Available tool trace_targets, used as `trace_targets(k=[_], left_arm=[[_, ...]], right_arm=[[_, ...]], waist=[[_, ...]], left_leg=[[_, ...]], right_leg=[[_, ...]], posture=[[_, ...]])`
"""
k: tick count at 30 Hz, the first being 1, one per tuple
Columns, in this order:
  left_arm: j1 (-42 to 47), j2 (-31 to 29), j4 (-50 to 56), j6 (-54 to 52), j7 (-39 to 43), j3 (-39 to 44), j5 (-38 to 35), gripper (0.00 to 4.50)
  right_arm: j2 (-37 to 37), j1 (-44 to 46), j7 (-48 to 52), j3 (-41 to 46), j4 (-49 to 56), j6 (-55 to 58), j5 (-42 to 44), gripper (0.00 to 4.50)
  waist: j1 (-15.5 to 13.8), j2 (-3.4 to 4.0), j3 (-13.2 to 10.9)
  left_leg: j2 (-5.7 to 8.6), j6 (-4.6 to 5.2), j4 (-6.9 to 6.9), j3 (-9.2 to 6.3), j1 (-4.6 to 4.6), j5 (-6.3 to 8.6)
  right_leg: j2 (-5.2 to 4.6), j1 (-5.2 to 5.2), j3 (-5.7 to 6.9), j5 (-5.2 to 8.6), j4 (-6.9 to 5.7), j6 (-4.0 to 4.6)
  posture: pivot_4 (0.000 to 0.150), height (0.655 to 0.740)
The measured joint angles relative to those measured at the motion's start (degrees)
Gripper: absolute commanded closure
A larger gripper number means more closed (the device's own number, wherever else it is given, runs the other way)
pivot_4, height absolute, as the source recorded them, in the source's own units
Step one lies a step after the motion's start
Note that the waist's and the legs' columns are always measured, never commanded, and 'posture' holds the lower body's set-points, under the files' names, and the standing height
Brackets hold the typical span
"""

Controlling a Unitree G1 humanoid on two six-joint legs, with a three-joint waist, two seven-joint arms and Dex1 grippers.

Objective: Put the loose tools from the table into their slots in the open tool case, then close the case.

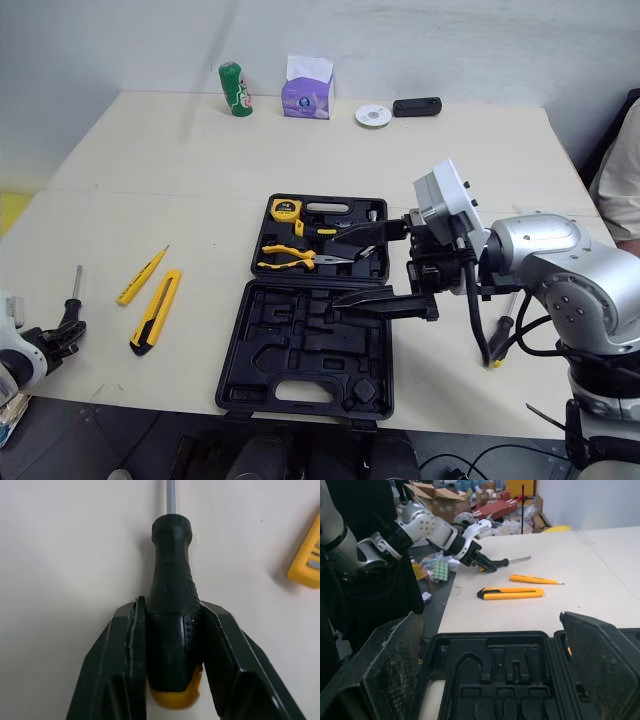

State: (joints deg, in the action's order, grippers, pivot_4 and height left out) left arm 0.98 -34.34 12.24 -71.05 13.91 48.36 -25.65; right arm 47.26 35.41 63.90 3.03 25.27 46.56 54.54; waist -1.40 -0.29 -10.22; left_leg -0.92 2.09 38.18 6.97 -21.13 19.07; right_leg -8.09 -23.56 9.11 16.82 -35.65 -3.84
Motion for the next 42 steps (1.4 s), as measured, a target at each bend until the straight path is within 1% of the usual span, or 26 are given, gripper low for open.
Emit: trace_targets(k=[3,5,7,9,11,13,14,15,17,18,19,21,22,23,25,27,30,31,34,38,42], left_arm=[[-0.43,-2.57,-2.48,0.96,2.12,-0.03,-0.24,3.41],[-1.24,-5.64,-2.91,1.75,5.54,-1.48,-1.07,3.41],[-1.67,-8.68,-0.70,2.14,9.41,-4.12,-2.62,3.41],[-1.95,-13.87,5.21,3.83,14.86,-8.64,-4.50,3.41],[-1.22,-18.68,9.32,5.53,19.15,-13.70,-5.57,3.41],[2.17,-22.59,12.05,6.36,23.57,-19.08,-7.65,3.41],[6.31,-25.42,13.72,7.01,26.78,-23.72,-9.38,3.41],[9.06,-26.83,14.71,7.50,28.57,-26.31,-10.24,3.41],[17.23,-29.28,15.78,8.70,32.58,-34.08,-11.03,3.41],[21.12,-29.61,15.77,9.28,34.16,-38.16,-10.64,3.41],[26.51,-29.77,15.61,10.11,36.27,-44.41,-9.42,3.41],[32.51,-29.56,14.55,11.90,39.43,-52.98,-6.88,3.41],[34.16,-29.34,13.75,12.42,40.37,-55.69,-5.85,3.41],[38.39,-27.51,11.57,12.96,41.99,-60.63,-3.68,3.41],[42.60,-25.25,9.26,13.89,43.93,-65.67,-1.16,3.41],[45.09,-24.47,7.95,15.35,46.30,-69.69,0.96,3.41],[47.01,-23.67,7.22,16.38,48.93,-73.13,3.11,3.41],[48.62,-21.79,6.45,16.38,49.50,-74.87,4.47,3.41],[49.72,-19.58,4.66,17.03,50.13,-76.83,6.59,3.41],[50.21,-18.87,2.19,19.03,52.40,-79.34,9.92,3.41],[51.50,-17.36,0.02,20.79,53.80,-80.99,12.74,3.41]], right_arm=[[-0.01,0.34,-0.22,0.01,-0.05,0.04,0.22,0.00],[0.26,0.31,-0.49,0.31,-0.25,0.29,0.69,0.00],[0.73,0.20,-0.69,0.90,-0.39,0.69,0.74,0.00],[1.63,-0.57,-1.11,1.88,-0.27,0.96,0.73,0.00],[2.81,-3.24,-1.81,2.58,0.44,1.01,0.59,0.00],[3.95,-6.20,-2.72,3.21,1.24,1.34,0.40,0.00],[4.89,-8.39,-3.06,4.20,2.25,1.48,0.42,0.00],[5.52,-9.67,-3.25,4.69,2.96,1.55,0.48,0.00],[6.68,-12.71,-3.63,6.24,4.55,1.71,0.56,0.00],[6.84,-13.99,-4.14,7.03,5.11,1.71,0.58,0.00],[6.92,-15.63,-5.16,7.68,5.63,1.74,0.53,0.00],[6.99,-17.89,-6.54,8.82,6.53,1.76,0.52,0.00],[7.06,-18.64,-7.03,9.05,6.72,1.72,0.41,0.00],[7.96,-21.66,-7.59,10.01,7.90,1.28,-0.84,0.00],[8.83,-25.36,-8.03,9.92,9.59,0.77,-2.92,0.00],[8.92,-27.76,-8.79,10.17,11.20,0.66,-3.89,0.00],[8.91,-29.54,-10.39,11.92,12.51,0.61,-3.95,0.00],[8.91,-31.18,-11.10,13.13,13.24,0.59,-4.05,0.00],[8.89,-33.20,-12.34,14.00,14.72,0.60,-4.24,0.00],[8.45,-36.34,-14.52,16.30,16.82,0.60,-3.83,0.00],[6.71,-39.15,-16.66,16.76,18.99,0.56,-3.44,0.00]], waist=[[0.08,-0.02,-0.01],[0.12,-0.21,-0.12],[0.18,-0.35,-0.16],[0.00,-0.40,-0.15],[-0.02,-0.40,-0.15],[-0.07,-0.39,-0.17],[-0.14,-0.37,-0.18],[0.00,-0.36,-0.18],[0.02,-0.33,-0.21],[0.16,-0.33,-0.21],[0.11,-0.32,-0.21],[0.29,-0.32,-0.22],[0.44,-0.32,-0.22],[0.11,-0.33,-0.23],[-0.19,-0.38,-0.26],[0.18,-0.42,-0.28],[0.13,-0.50,-0.33],[-0.17,-0.54,-0.36],[-0.34,-0.59,-0.39],[-0.16,-0.74,-0.47],[-0.18,-0.76,-0.48]], left_leg=[[-0.02,-0.03,0.00,0.00,-0.01,-0.02],[-0.04,-0.07,0.00,-0.01,-0.06,0.00],[-0.04,-0.21,0.01,-0.02,-0.10,0.09],[0.03,-0.25,0.00,-0.08,-0.13,0.21],[0.06,-0.21,0.00,-0.07,-0.14,0.25],[0.07,-0.17,0.00,-0.09,-0.21,0.23],[0.07,-0.16,0.00,-0.09,-0.24,0.22],[0.07,-0.05,-0.02,-0.08,-0.23,0.16],[0.06,0.04,-0.02,-0.06,-0.21,0.09],[0.03,0.03,-0.02,0.01,-0.19,0.05],[0.00,0.02,-0.01,0.02,-0.19,-0.03],[-0.06,-0.01,-0.01,0.14,-0.17,-0.10],[-0.11,-0.05,-0.01,0.15,-0.16,-0.14],[-0.11,-0.06,0.00,0.12,-0.17,-0.20],[-0.14,-0.06,0.00,0.08,-0.22,-0.23],[-0.13,-0.01,0.00,0.16,-0.24,-0.22],[-0.14,0.03,0.04,0.10,-0.25,-0.24],[-0.13,0.05,0.08,0.06,-0.27,-0.26],[-0.09,0.10,0.13,0.00,-0.30,-0.27],[-0.09,0.11,0.13,-0.03,-0.33,-0.27],[-0.09,0.12,0.21,-0.05,-0.33,-0.28]], right_leg=[[0.03,-0.02,0.01,0.00,0.00,0.00],[0.04,-0.06,0.02,0.00,0.01,0.01],[0.02,-0.06,0.01,0.00,0.02,0.00],[-0.05,-0.04,0.01,0.00,0.10,0.01],[-0.06,-0.02,0.00,0.00,0.14,0.00],[-0.05,-0.04,0.01,0.00,0.16,0.00],[-0.03,-0.04,0.02,-0.01,0.18,-0.01],[-0.01,-0.01,0.01,-0.02,0.16,-0.03],[0.09,0.02,0.02,-0.03,0.15,-0.04],[0.18,0.05,-0.01,-0.04,0.14,-0.07],[0.31,0.08,-0.01,-0.05,0.14,-0.09],[0.48,0.07,-0.08,-0.07,0.14,-0.12],[0.55,0.06,-0.09,-0.07,0.14,-0.12],[0.60,0.06,-0.07,-0.07,0.13,-0.11],[0.65,0.03,-0.06,-0.06,0.13,-0.10],[0.63,-0.01,-0.12,-0.06,0.13,-0.11],[0.63,0.00,-0.10,-0.06,0.12,-0.11],[0.63,0.02,-0.07,-0.06,0.12,-0.11],[0.60,0.04,-0.06,-0.07,0.13,-0.12],[0.60,0.04,-0.03,-0.07,0.13,-0.13],[0.59,0.07,-0.02,-0.07,0.10,-0.13]], posture=[[0.150,0.7316],[0.150,0.7316],[0.150,0.7316],[0.150,0.7316],[0.150,0.7316],[0.150,0.7316],[0.150,0.7316],[0.150,0.7316],[0.150,0.7316],[0.150,0.7316],[0.150,0.7316],[0.150,0.7316],[0.150,0.7316],[0.150,0.7316],[0.150,0.7316],[0.150,0.7316],[0.150,0.7316],[0.150,0.7316],[0.150,0.7316],[0.150,0.7316],[0.150,0.7316]])
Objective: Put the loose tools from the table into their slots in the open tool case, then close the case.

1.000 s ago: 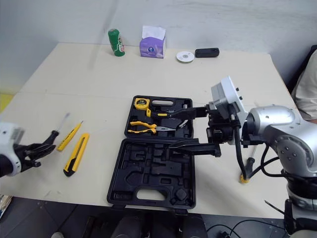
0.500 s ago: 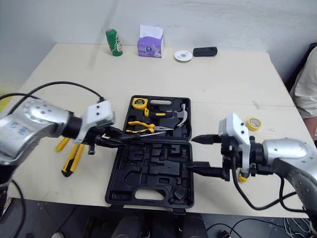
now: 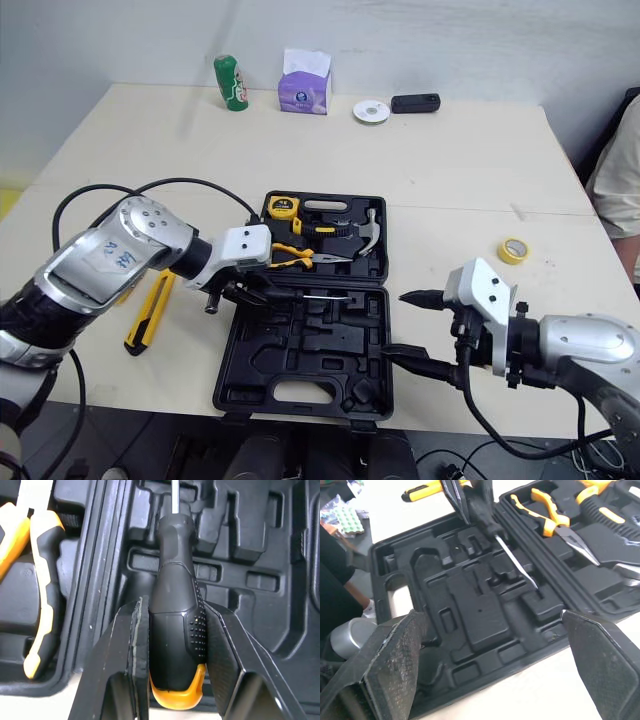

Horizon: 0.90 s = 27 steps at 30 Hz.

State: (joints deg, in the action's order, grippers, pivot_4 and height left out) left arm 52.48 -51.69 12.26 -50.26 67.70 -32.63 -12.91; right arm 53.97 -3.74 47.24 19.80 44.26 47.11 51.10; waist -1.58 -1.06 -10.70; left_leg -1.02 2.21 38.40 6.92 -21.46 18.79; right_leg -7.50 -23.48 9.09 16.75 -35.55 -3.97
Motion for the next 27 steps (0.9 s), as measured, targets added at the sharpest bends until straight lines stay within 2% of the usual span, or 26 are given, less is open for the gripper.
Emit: trace_targets(k=[9,27], left_arm=[[2.04,3.55,-6.48,4.69,3.21,-1.28,5.24,3.41],[2.05,6.79,-8.72,7.53,5.67,-1.30,10.52,3.41]], right_arm=[[-1.57,-3.32,-4.04,0.38,1.79,-0.98,-0.06,0.00],[-1.55,-4.68,-5.72,0.80,2.64,-2.11,-0.06,0.00]], waist=[[0.06,-0.02,-0.01],[0.05,-0.02,-0.01]], left_leg=[[-0.02,0.02,0.15,-0.02,-0.03,0.01],[-0.02,0.19,0.54,-0.05,-0.10,0.11]], right_leg=[[0.01,0.00,0.00,0.00,-0.07,-0.01],[-0.04,0.03,0.00,-0.01,-0.23,-0.03]], posture=[[0.150,0.7316],[0.150,0.7316]])
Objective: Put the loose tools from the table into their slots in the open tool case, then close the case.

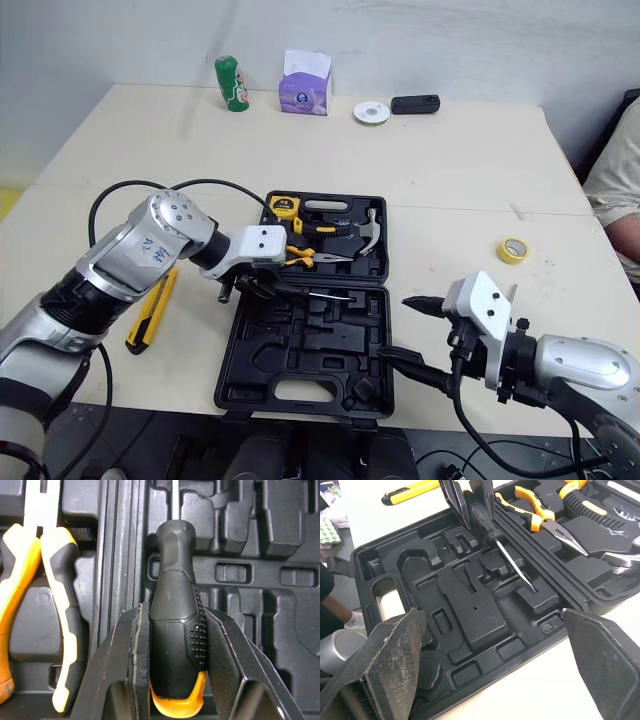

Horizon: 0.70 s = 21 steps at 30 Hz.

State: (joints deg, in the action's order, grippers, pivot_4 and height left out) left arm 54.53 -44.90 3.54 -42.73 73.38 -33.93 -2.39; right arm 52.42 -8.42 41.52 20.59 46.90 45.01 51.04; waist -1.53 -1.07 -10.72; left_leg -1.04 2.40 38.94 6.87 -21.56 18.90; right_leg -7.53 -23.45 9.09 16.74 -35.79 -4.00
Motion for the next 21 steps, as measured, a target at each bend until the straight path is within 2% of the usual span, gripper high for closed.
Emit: trace_targets(k=[1,3,7,8,10,14,17,21], left_arm=[[0.01,0.11,-0.15,0.35,0.03,0.01,0.23,3.41],[0.02,0.37,-0.64,1.10,0.14,0.02,0.57,2.36],[0.02,1.08,0.03,-0.22,1.51,0.20,0.16,1.05],[0.18,1.73,0.30,-1.09,1.52,0.48,-0.23,0.48],[0.95,1.77,0.27,-2.25,1.29,1.93,-0.63,0.04],[0.05,1.42,0.33,-0.02,1.82,7.33,-3.27,0.04],[-6.32,4.65,-2.82,8.19,-0.23,13.52,-5.88,0.88],[-15.86,9.81,-8.29,18.85,-3.07,19.69,-9.41,2.67]], right_arm=[[0.00,0.07,-0.02,0.00,0.00,0.00,0.00,0.00],[0.01,0.24,-0.06,0.00,0.00,0.00,0.00,0.00],[0.02,0.29,-0.02,0.00,-0.02,-0.01,-0.02,0.00],[0.02,0.31,0.02,0.00,-0.02,-0.01,-0.02,0.00],[0.03,0.43,0.12,0.00,-0.03,-0.03,-0.02,0.00],[0.02,0.87,0.29,-0.11,-0.24,-0.05,-0.01,0.00],[-0.02,1.95,0.35,-0.57,-1.02,-0.25,-0.18,0.00],[-0.11,2.99,0.42,-2.24,-2.20,-1.14,-0.44,0.00]], waist=[[-0.01,0.00,0.00],[-0.02,0.00,0.00],[-0.01,0.00,0.00],[-0.02,0.00,0.00],[-0.01,0.00,0.00],[0.33,0.01,0.00],[0.24,0.03,0.01],[0.16,0.00,0.00]], left_leg=[[0.00,0.01,0.02,0.00,0.00,0.00],[0.00,0.02,0.05,-0.01,0.00,0.01],[0.01,0.03,0.09,-0.01,0.00,0.02],[0.00,0.03,0.11,-0.02,-0.01,0.02],[0.00,0.04,0.13,-0.03,-0.01,0.02],[-0.01,0.04,0.12,-0.03,0.02,0.03],[-0.01,0.04,0.15,-0.04,0.12,0.03],[-0.01,0.05,0.18,-0.09,0.04,0.04]], right_leg=[[0.00,0.00,0.00,0.00,-0.01,0.00],[-0.01,0.02,0.00,0.00,-0.02,0.00],[-0.02,0.04,-0.01,-0.01,-0.05,-0.02],[-0.02,0.04,-0.01,-0.02,-0.05,-0.03],[-0.03,0.04,-0.01,-0.02,-0.05,-0.04],[-0.03,0.03,-0.06,-0.02,-0.07,-0.04],[-0.06,0.09,-0.07,-0.02,-0.08,-0.04],[-0.08,0.08,-0.02,-0.02,-0.08,-0.04]], posture=[[0.150,0.7316],[0.150,0.7316],[0.150,0.7316],[0.150,0.7316],[0.150,0.7316],[0.150,0.7316],[0.150,0.7316],[0.150,0.7316]])
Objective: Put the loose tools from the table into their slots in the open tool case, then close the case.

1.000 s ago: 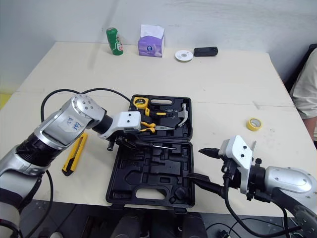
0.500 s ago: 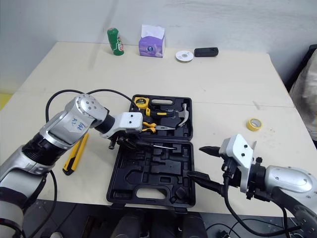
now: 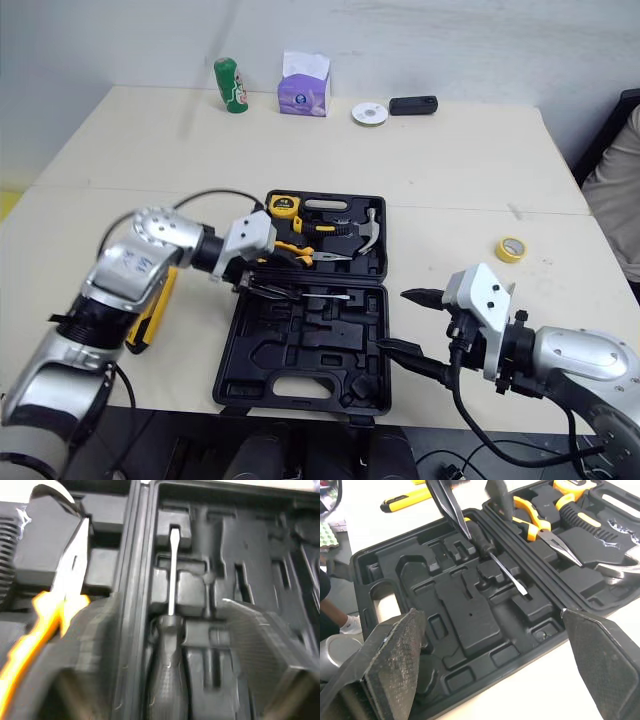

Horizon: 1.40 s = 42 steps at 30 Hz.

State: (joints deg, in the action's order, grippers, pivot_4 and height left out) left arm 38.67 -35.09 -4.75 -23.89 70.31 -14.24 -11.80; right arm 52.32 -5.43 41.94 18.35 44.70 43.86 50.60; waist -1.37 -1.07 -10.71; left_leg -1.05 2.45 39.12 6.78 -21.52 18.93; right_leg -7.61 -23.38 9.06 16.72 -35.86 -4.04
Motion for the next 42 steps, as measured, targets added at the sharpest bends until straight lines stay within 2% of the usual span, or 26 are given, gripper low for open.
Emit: trace_targets(k=[4,5,8,19,30,34,42], left_arm=[[-3.40,2.76,-3.19,8.06,-3.17,3.72,-0.22,4.29],[-4.23,3.76,-3.67,8.95,-3.82,4.60,-0.68,4.47],[-5.56,5.20,-4.71,9.28,-5.14,5.28,-1.51,4.47],[-7.05,4.77,-4.02,4.74,-5.15,4.46,-2.14,4.47],[-5.85,3.84,-6.48,12.86,-6.14,1.10,2.31,4.47],[-5.75,2.44,-7.05,14.27,-6.91,-0.34,4.69,4.47],[-8.43,0.41,-3.53,15.51,-8.91,-0.41,6.54,4.47]], right_arm=[[0.03,0.52,0.34,-0.01,-0.12,-0.08,0.04,0.00],[0.04,0.63,0.49,-0.01,-0.19,-0.08,0.04,0.00],[0.05,1.33,0.69,-0.06,-0.40,-0.08,0.04,0.00],[0.05,2.16,0.92,-0.63,-0.77,0.04,0.22,0.00],[0.13,2.27,1.00,-0.62,-1.13,1.04,0.67,0.00],[0.13,2.06,0.98,-0.62,-1.13,1.11,0.57,0.00],[0.13,1.46,0.91,-0.65,-1.13,1.12,0.28,0.00]], waist=[[-0.09,0.00,0.00],[-0.09,0.00,0.00],[-0.11,0.00,0.00],[0.00,0.01,0.01],[-0.08,0.13,0.27],[0.09,0.64,0.84],[0.53,1.33,1.35]], left_leg=[[0.02,0.02,0.00,0.00,0.01,0.01],[0.03,0.03,0.00,-0.01,0.01,0.02],[0.04,0.04,0.00,-0.01,0.00,0.03],[0.03,0.03,0.00,-0.01,0.06,0.03],[-0.02,0.04,-0.02,-0.14,0.60,0.26],[-0.08,-0.01,-0.10,-0.10,0.99,0.44],[-0.24,-0.09,-0.14,0.00,1.23,0.66]], right_leg=[[-0.04,0.02,0.01,-0.02,0.03,-0.04],[-0.05,0.03,0.01,-0.03,0.03,-0.04],[-0.04,0.03,0.02,-0.03,0.03,-0.05],[-0.05,0.08,0.01,-0.03,0.03,-0.05],[-0.09,0.74,0.06,-0.03,0.46,-0.05],[-0.08,1.04,0.03,-0.01,0.56,-0.04],[0.05,1.14,-0.05,0.10,0.55,0.04]], posture=[[0.150,0.7316],[0.150,0.7316],[0.150,0.7316],[0.150,0.7316],[0.150,0.7316],[0.150,0.7316],[0.150,0.7316]])
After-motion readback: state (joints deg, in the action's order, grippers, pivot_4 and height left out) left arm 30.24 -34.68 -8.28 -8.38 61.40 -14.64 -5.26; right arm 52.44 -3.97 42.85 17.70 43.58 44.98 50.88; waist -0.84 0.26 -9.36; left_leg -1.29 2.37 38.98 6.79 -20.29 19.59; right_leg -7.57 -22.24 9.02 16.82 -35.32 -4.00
